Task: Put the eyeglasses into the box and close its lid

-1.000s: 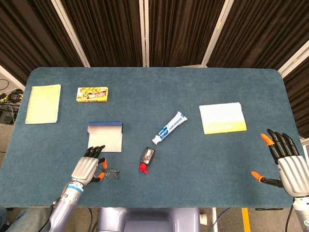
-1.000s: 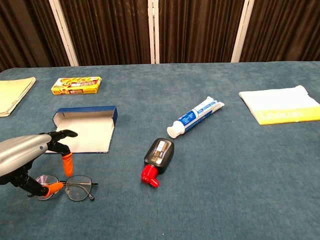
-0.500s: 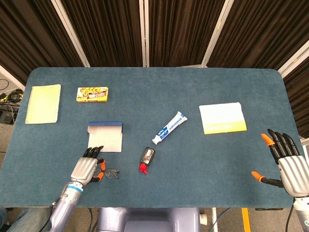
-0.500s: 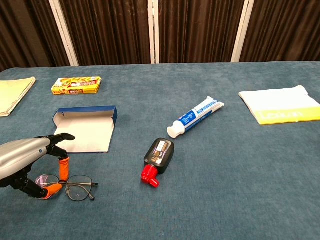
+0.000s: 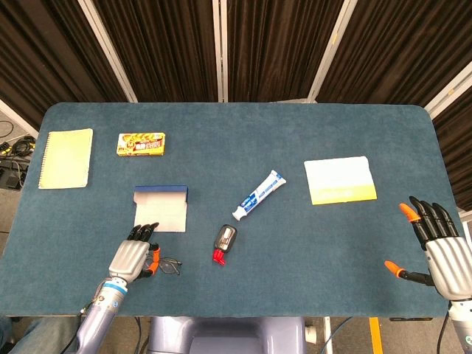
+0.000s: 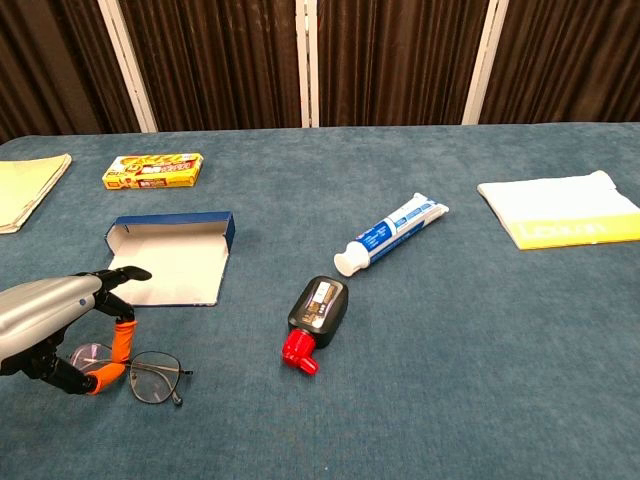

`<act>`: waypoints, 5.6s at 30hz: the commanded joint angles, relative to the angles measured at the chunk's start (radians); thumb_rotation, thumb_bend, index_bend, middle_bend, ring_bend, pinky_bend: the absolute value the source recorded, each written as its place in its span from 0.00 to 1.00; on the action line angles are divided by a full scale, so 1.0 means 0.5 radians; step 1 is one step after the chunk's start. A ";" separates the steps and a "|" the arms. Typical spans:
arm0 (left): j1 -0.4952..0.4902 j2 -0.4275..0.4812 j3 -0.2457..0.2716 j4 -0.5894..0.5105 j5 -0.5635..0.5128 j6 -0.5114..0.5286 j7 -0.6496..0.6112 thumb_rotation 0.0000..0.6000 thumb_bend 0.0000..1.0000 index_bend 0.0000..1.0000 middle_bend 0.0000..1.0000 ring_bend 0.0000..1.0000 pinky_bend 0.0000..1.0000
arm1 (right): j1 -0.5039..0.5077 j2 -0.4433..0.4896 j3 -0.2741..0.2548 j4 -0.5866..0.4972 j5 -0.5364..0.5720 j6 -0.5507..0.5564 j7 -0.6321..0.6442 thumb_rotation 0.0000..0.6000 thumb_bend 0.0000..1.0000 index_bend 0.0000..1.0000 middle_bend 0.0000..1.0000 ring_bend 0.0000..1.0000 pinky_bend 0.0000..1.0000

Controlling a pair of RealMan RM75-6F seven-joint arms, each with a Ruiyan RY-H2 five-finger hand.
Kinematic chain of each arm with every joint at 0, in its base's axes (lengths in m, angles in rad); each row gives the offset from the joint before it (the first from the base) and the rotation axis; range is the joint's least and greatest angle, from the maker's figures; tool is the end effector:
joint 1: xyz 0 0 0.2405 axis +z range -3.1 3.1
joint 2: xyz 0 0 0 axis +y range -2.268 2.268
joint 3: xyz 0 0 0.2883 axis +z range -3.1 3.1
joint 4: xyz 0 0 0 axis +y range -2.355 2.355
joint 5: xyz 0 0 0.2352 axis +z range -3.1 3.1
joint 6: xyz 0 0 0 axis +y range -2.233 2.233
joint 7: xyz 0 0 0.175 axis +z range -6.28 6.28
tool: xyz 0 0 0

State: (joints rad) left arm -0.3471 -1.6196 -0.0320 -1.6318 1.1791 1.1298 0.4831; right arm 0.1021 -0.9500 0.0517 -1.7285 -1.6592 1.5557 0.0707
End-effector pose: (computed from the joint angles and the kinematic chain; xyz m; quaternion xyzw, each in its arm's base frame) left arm -0.2424 0.2538 -0.0834 -0.6982 -0.4797 -0.3053 0.4350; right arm -0.3009 -0.2179 0.1961 0.6288 -0.3320 0.4477 0.5422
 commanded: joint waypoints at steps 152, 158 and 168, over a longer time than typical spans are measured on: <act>-0.339 0.133 -0.064 0.505 0.229 0.048 -0.511 1.00 0.26 0.42 0.00 0.00 0.00 | 0.017 0.014 0.041 0.028 0.172 -0.111 0.041 1.00 0.00 0.01 0.00 0.00 0.00; -0.318 0.039 -0.034 0.579 0.245 0.044 -0.501 1.00 0.26 0.42 0.00 0.00 0.00 | 0.017 0.021 0.042 0.031 0.170 -0.107 0.059 1.00 0.00 0.01 0.00 0.00 0.00; -0.315 -0.126 -0.039 0.820 0.285 0.007 -0.656 1.00 0.26 0.38 0.00 0.00 0.00 | 0.025 0.017 0.040 0.032 0.176 -0.128 0.054 1.00 0.00 0.01 0.00 0.00 0.00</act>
State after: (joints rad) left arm -0.5039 -1.6649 -0.0481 -1.2442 1.3156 1.1372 0.1719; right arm 0.1141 -0.9411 0.0717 -1.7122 -1.5712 1.4923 0.0982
